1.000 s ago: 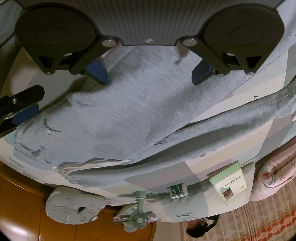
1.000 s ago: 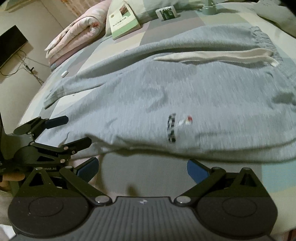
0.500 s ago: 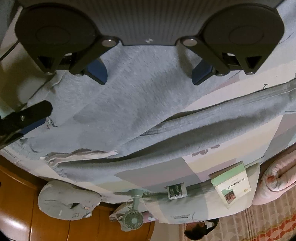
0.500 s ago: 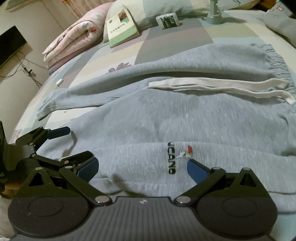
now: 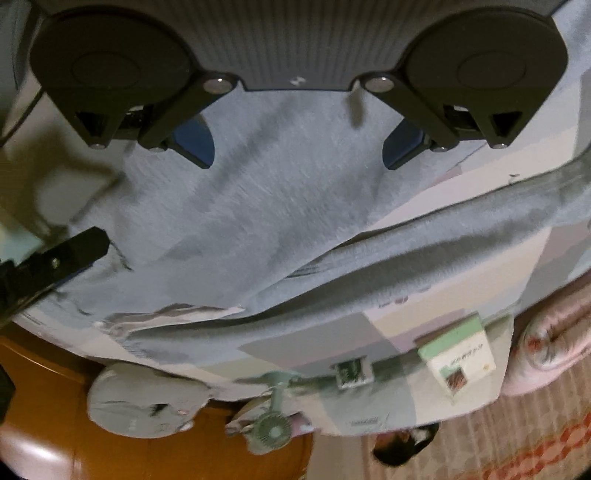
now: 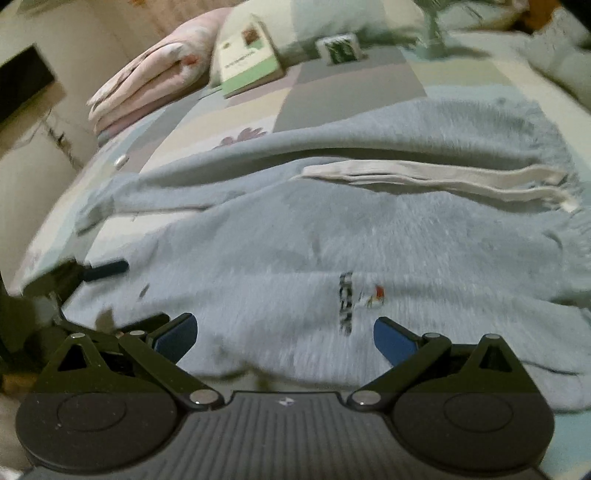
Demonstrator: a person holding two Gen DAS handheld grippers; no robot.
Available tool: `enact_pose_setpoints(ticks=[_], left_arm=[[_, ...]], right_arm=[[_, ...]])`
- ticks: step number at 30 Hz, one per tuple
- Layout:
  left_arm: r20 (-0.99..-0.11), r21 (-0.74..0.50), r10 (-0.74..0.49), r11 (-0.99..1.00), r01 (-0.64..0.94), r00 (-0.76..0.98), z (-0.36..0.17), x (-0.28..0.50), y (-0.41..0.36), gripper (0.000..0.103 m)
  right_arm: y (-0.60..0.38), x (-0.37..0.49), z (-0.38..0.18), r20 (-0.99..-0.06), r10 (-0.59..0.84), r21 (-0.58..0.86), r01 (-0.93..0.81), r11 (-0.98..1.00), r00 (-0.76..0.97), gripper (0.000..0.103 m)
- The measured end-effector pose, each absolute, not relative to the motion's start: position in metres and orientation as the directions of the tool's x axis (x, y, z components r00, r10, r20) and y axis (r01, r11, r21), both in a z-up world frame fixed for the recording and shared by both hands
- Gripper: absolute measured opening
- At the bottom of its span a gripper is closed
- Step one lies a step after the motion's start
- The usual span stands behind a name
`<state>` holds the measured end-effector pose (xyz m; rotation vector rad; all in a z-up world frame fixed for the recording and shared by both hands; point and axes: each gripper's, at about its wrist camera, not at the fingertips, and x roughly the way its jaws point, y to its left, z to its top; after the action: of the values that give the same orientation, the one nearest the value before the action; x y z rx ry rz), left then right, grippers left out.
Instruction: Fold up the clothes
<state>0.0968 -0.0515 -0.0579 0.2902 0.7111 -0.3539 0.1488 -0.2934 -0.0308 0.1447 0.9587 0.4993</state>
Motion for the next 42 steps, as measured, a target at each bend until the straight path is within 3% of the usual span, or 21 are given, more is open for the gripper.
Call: enact_pose_setpoints(ticks=[5,12,20,28,34,36,41,42], left_arm=[[-0.664,0.272,-0.229,0.813,0.515,0.712,-0.059,0.056,-0.061,0.098],[-0.622,0.487,-0.134,0.706,0.515,0.771,-0.075,0.026,-0.07,0.098],[-0.459,0.798,-0.004,0.437,0.414,0.889,-0.099,0.014,-0.088,0.098],[-0.399,0.857,-0.03,0.343,0.384,0.917,-0.106,0.02,-0.122,0.096],[-0.39,0.873,-0.064,0.291,0.391,0.918,-0.115,0.018,-0.135,0.082],[-0.404,0.87,-0.063,0.281,0.405,0.913,-0.117,0.017,-0.134,0.068],[-0.446,0.859,-0.066,0.249,0.448,0.893,-0.131,0.009,-0.136,0.02],[-0.453,0.857,-0.067,0.242,0.455,0.889,-0.134,0.009,-0.137,0.015]], right_arm=[[-0.281,0.114,-0.037,-0.76,0.423,0.227,-0.408,0.884,0.493,0.103],[-0.279,0.091,-0.043,-0.768,0.429,0.256,-0.387,0.886,0.476,0.103],[-0.278,0.081,-0.036,-0.761,0.428,0.256,-0.381,0.888,0.487,0.103],[-0.28,0.076,-0.033,-0.756,0.437,0.273,-0.373,0.887,0.487,0.103],[-0.283,0.072,-0.031,-0.757,0.426,0.261,-0.369,0.892,0.495,0.103],[-0.284,0.071,-0.03,-0.756,0.428,0.264,-0.367,0.892,0.496,0.103],[-0.286,0.069,-0.031,-0.753,0.43,0.272,-0.36,0.892,0.498,0.103],[-0.287,0.069,-0.031,-0.753,0.43,0.273,-0.359,0.893,0.497,0.103]])
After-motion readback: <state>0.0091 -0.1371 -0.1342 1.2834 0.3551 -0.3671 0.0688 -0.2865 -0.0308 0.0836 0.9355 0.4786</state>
